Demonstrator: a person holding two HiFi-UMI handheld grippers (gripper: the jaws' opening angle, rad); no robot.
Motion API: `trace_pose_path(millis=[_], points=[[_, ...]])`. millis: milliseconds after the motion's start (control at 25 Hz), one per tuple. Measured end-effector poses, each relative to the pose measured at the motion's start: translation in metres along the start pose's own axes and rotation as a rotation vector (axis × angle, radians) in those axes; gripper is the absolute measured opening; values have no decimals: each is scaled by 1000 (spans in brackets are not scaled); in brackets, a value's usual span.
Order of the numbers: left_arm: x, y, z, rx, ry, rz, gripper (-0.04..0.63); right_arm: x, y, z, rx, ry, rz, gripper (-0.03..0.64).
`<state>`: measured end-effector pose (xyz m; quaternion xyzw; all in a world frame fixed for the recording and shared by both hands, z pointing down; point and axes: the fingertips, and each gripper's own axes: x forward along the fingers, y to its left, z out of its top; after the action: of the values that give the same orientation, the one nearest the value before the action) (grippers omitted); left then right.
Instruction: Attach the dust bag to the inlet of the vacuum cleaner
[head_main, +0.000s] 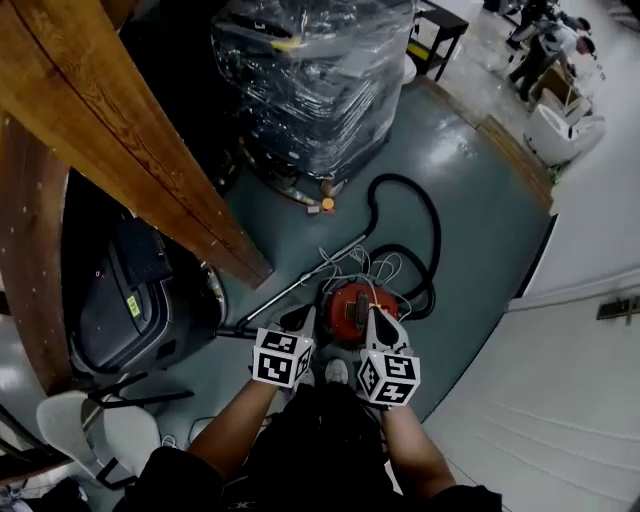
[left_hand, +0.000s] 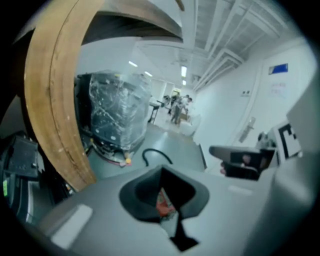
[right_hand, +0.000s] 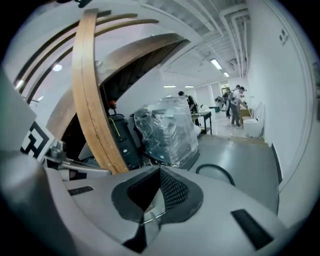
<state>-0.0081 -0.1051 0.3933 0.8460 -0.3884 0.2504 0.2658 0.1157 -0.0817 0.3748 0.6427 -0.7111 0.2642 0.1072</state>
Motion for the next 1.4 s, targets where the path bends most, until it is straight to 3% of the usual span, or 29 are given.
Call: trace_pose_path(millis=[200,400,560,680,920,1200,1400], points=[[-62,-25,75,43,-138,9,-2,-44,36,70,-147,-116,17,-2],[-95,-34,138,108,-270,24,-2,-71,49,144,-141,-285,-11,-2],[-113,-44,181,150,-341,19,-2,-93,57,183,-210,-352,-38,-3],[-128,-56,202,213,-396,10,-2,-101,55,200,-192,-378,-63,-3],[-138,-68,201,227,-411,-8,0,-112,52,205,-174,-379,-109,-3],[-139,-70,188,150,-408,-76,0,-117,61,189,-193,-359,-107,-3],[-138,-67,178,170,-407,-43,0,-117,64,179,-184,-345,-98,-3]])
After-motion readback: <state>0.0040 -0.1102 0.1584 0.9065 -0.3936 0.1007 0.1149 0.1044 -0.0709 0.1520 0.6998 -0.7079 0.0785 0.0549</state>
